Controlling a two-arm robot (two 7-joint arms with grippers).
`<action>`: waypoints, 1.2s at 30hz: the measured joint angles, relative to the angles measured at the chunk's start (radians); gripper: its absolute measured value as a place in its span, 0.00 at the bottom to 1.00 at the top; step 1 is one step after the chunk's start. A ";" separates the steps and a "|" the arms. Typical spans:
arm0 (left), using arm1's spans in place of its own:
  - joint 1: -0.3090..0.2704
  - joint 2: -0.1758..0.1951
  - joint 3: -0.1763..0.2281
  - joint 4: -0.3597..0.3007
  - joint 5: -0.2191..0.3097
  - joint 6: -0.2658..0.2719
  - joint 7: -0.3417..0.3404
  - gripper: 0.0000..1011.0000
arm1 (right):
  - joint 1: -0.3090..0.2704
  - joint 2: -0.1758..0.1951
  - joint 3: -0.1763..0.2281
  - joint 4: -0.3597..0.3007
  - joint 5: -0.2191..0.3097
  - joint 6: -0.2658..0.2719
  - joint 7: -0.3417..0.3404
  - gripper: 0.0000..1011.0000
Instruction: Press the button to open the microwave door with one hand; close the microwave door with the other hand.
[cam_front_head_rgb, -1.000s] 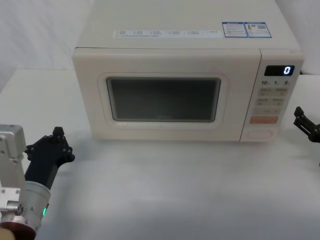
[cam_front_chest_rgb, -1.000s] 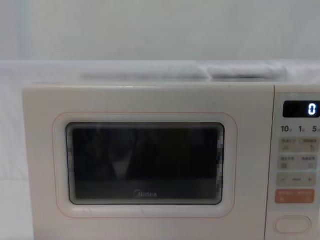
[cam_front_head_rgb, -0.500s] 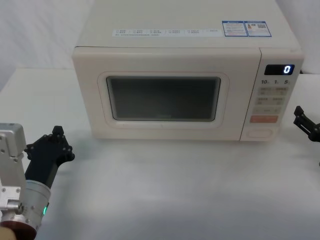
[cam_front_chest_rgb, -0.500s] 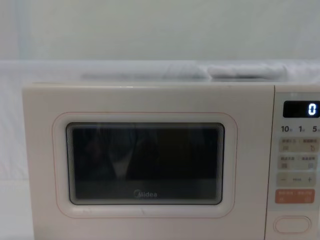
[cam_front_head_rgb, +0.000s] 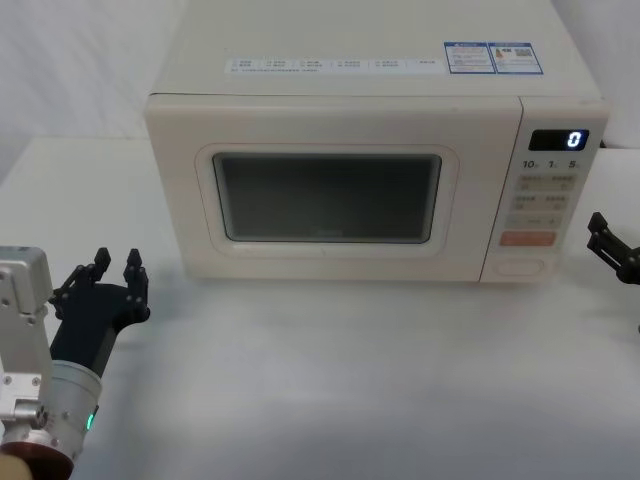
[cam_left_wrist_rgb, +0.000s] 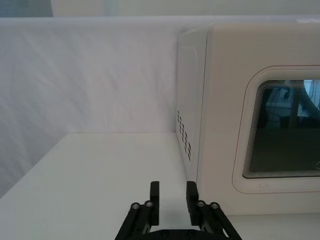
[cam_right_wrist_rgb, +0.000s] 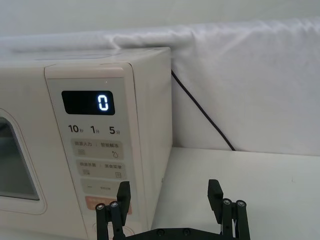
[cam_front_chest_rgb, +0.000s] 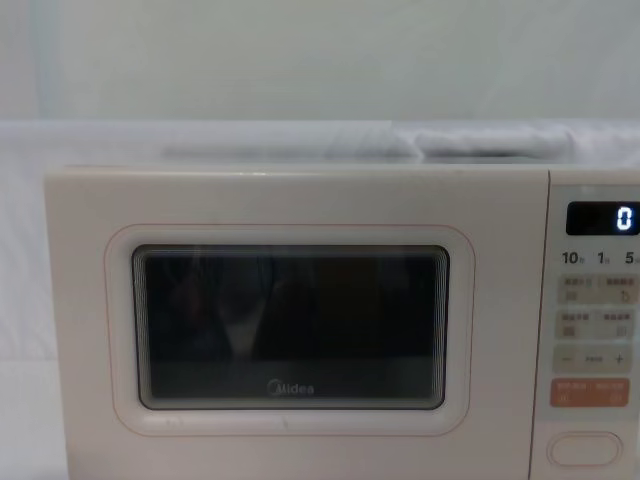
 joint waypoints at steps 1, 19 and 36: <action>0.000 0.000 0.000 0.000 0.000 0.000 0.000 0.35 | 0.000 0.000 0.000 0.000 0.000 0.000 0.000 0.99; 0.000 0.000 0.000 0.000 0.000 0.000 0.000 0.91 | 0.000 0.000 0.000 0.000 0.000 0.000 0.000 0.99; 0.000 0.000 0.000 0.000 0.000 0.000 0.000 0.99 | 0.000 0.000 0.000 0.000 0.000 0.000 0.000 0.99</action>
